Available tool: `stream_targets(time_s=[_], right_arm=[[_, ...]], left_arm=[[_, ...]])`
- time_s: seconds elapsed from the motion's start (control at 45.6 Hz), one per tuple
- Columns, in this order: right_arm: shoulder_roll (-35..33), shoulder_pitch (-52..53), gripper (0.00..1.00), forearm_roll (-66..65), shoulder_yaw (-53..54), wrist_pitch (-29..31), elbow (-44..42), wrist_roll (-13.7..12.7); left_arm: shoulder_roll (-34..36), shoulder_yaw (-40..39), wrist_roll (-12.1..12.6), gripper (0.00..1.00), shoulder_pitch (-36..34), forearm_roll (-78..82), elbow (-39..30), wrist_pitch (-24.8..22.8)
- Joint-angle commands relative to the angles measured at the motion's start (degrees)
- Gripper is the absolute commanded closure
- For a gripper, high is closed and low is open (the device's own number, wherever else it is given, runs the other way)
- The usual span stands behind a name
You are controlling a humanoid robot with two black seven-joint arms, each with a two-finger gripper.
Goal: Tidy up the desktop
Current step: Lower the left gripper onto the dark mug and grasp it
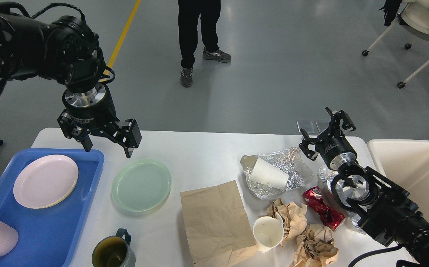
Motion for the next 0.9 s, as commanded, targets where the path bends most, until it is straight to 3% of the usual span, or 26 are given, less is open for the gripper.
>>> stream_targets(time_s=[0.0,0.241,0.46,0.877], right_arm=[[0.0,0.0,0.0,0.0,0.0,0.0,0.0,0.0],[0.0,0.0,0.0,0.0,0.0,0.0,0.0,0.0],[0.0,0.0,0.0,0.0,0.0,0.0,0.0,0.0],[0.0,0.0,0.0,-0.1,0.0,0.0,0.0,0.0]], left_arm=[[-1.9,0.1,0.0,0.04,-2.0,0.2,-4.0,0.0],[-2.0,0.1,0.0,0.04,-9.3,2.2,-8.1,0.0],[-3.3,-1.0,-0.3,0.04,-8.6,2.9,-8.3,0.0],[-4.2,-0.8,0.0,0.04,11.9,6.4,-8.1,0.0]])
